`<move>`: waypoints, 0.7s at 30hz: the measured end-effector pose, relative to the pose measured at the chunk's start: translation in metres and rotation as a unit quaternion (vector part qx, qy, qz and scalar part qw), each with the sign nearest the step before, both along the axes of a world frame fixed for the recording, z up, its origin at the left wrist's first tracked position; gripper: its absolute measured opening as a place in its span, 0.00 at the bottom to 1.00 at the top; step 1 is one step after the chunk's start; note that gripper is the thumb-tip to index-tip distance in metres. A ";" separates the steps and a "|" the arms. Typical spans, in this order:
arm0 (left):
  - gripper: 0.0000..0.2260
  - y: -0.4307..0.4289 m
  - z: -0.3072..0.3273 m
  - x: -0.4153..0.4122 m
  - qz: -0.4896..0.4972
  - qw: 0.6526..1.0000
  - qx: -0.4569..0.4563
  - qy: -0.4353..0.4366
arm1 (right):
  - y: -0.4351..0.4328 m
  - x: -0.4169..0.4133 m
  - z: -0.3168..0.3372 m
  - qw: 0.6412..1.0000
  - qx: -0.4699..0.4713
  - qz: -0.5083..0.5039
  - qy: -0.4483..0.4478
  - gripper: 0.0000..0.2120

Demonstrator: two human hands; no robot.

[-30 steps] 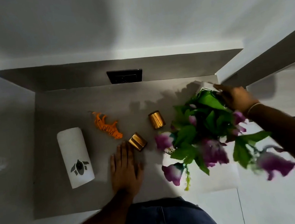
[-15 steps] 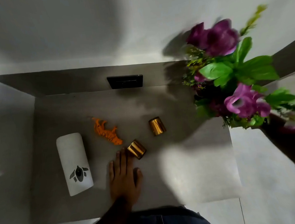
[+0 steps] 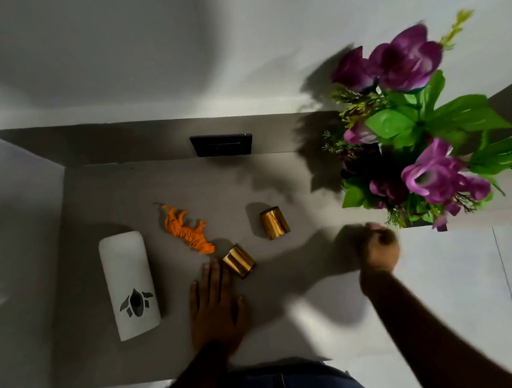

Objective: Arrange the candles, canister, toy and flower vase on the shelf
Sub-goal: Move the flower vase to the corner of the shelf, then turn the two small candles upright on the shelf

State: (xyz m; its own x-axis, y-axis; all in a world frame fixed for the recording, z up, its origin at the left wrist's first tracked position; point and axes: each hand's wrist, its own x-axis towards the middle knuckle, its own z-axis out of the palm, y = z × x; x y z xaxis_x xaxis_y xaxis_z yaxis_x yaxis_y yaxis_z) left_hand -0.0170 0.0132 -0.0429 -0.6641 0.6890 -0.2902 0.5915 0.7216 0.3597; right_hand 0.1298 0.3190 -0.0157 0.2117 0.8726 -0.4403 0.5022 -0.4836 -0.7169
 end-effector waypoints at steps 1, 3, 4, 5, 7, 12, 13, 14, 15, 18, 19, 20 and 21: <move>0.34 0.000 0.000 0.001 0.006 1.000 0.000 -0.011 | -0.026 -0.010 -0.003 0.998 0.004 0.061 -0.012 0.10; 0.34 0.001 -0.001 0.000 -0.003 1.000 -0.010 0.002 | -0.066 -0.031 -0.003 0.977 0.004 0.211 0.029 0.13; 0.34 -0.001 -0.002 0.001 -0.007 1.000 -0.004 0.000 | -0.076 -0.043 -0.003 0.959 0.008 0.278 0.048 0.18; 0.34 -0.002 -0.006 0.001 -0.013 1.000 0.003 0.004 | -0.080 -0.054 -0.004 0.942 0.012 0.329 0.061 0.24; 0.34 -0.002 -0.005 0.000 -0.021 1.000 -0.009 0.015 | -0.080 -0.078 -0.001 0.919 0.022 0.392 0.034 0.33; 0.34 -0.003 -0.007 0.002 -0.021 0.999 -0.030 0.013 | -0.075 -0.107 0.008 0.898 0.067 0.433 -0.046 0.27; 0.34 -0.003 -0.009 0.002 -0.021 0.999 -0.026 0.020 | -0.070 -0.108 0.009 0.899 0.079 0.427 -0.049 0.27; 0.34 -0.003 -0.010 0.003 -0.019 0.999 -0.024 0.024 | -0.066 -0.109 0.011 0.899 0.096 0.425 -0.048 0.27; 0.34 -0.003 -0.011 0.003 -0.016 0.999 -0.022 0.028 | -0.061 -0.109 0.011 0.896 0.121 0.425 -0.046 0.26; 0.34 -0.006 -0.013 0.004 -0.014 0.999 0.003 0.033 | -0.042 -0.113 0.014 0.874 0.193 0.441 -0.068 0.29; 0.33 -0.007 -0.013 0.004 -0.014 0.999 0.014 0.036 | -0.036 -0.116 0.015 0.866 0.196 0.453 -0.077 0.32; 0.33 -0.007 -0.014 0.004 -0.012 0.999 0.021 0.036 | -0.032 -0.119 0.016 0.862 0.191 0.463 -0.081 0.34; 0.32 -0.008 -0.014 0.004 -0.010 0.999 0.024 0.035 | -0.028 -0.121 0.015 0.860 0.185 0.469 -0.079 0.35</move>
